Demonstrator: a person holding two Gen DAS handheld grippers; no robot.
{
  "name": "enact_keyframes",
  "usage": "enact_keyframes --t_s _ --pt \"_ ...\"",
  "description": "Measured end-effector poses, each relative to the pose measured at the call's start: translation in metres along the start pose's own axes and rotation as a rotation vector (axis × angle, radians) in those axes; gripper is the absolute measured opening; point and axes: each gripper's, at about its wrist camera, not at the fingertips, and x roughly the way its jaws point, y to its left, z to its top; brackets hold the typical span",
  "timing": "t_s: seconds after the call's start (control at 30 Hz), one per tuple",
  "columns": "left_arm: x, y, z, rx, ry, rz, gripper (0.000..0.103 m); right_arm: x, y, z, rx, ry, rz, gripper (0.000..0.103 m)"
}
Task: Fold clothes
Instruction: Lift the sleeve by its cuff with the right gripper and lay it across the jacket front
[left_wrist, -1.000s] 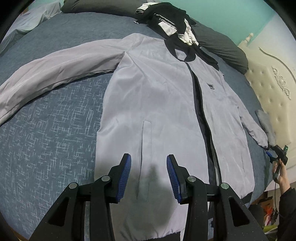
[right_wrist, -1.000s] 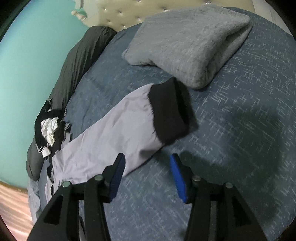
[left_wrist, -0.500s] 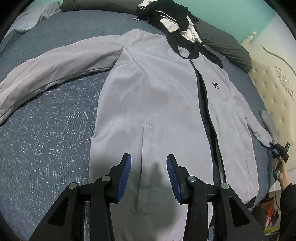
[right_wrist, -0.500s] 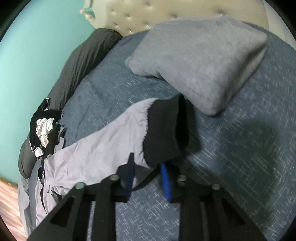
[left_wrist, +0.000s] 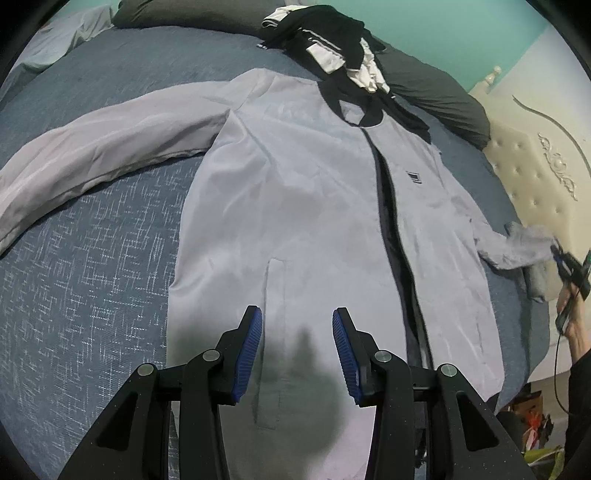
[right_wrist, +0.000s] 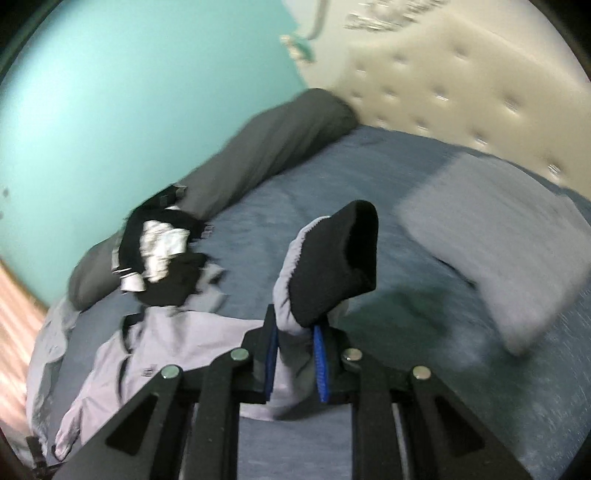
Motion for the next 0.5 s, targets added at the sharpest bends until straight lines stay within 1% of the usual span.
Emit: enact_keyframes --t_s 0.1,0.17,0.33,0.5 --pt "-0.008 -0.005 0.003 0.009 -0.015 -0.006 0.043 0.002 0.044 0.007 -0.055 0.006 0.059 0.016" --pt "-0.013 -0.010 0.006 0.021 -0.021 -0.006 0.043 0.007 0.079 0.007 -0.100 0.017 0.094 0.016" --pt "-0.025 -0.022 0.013 0.061 -0.040 0.001 0.043 0.021 0.154 0.004 -0.165 0.039 0.183 0.015" --pt "-0.034 -0.031 0.019 0.087 -0.054 0.002 0.044 0.028 0.238 -0.017 -0.250 0.070 0.288 0.015"
